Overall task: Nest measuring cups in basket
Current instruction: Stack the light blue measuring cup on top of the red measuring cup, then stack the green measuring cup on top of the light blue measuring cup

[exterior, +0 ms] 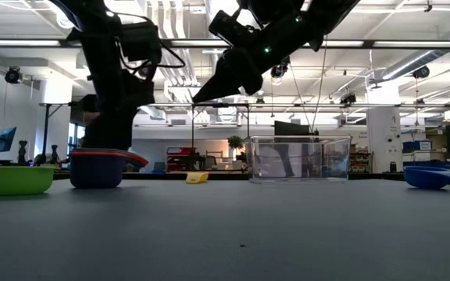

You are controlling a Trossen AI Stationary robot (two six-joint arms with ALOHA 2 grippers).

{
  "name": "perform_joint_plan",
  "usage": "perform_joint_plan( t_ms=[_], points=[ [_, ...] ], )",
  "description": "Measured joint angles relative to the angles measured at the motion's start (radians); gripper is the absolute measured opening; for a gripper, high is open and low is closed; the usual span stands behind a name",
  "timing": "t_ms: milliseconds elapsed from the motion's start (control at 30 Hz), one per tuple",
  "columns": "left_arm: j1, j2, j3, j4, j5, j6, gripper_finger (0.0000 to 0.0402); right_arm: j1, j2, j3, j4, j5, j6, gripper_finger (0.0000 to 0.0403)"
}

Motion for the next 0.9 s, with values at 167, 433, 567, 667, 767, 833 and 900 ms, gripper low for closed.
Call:
perform_joint_plan(
  t_ms=[167, 433, 567, 667, 767, 833, 900],
  points=[
    [-0.003, 0.0, 0.011, 0.0, -0.001, 0.019, 0.0, -0.005, 0.01, -0.001, -0.002, 0.002, 0.0, 0.0009],
    [-0.048, -0.036, 0.011, 0.015, -0.026, 0.033, 0.0, -0.004, 0.011, -0.001, -0.001, 0.002, 0.0, 0.0009],
    [-0.092, -0.091, 0.011, 0.059, -0.028, 0.092, 0.0, -0.005, 0.01, -0.001, -0.013, 0.002, 0.018, 0.0009],
    [-0.132, -0.14, 0.009, 0.112, -0.028, 0.158, 0.0, -0.004, -0.003, -0.001, -0.038, 0.002, 0.054, 0.0009],
    [-0.172, -0.191, 0.005, 0.165, -0.028, 0.238, 0.0, -0.004, -0.026, -0.001, -0.08, 0.002, 0.095, 0.0009],
    [-0.197, -0.226, -0.006, 0.201, -0.029, 0.293, 0.0, -0.004, -0.043, 0.0, -0.112, 0.002, 0.124, 0.0009],
    [-0.221, -0.259, -0.016, 0.242, -0.028, 0.337, 0.0, -0.004, -0.058, 0.0, -0.143, 0.001, 0.161, 0.0009]
  ],
)
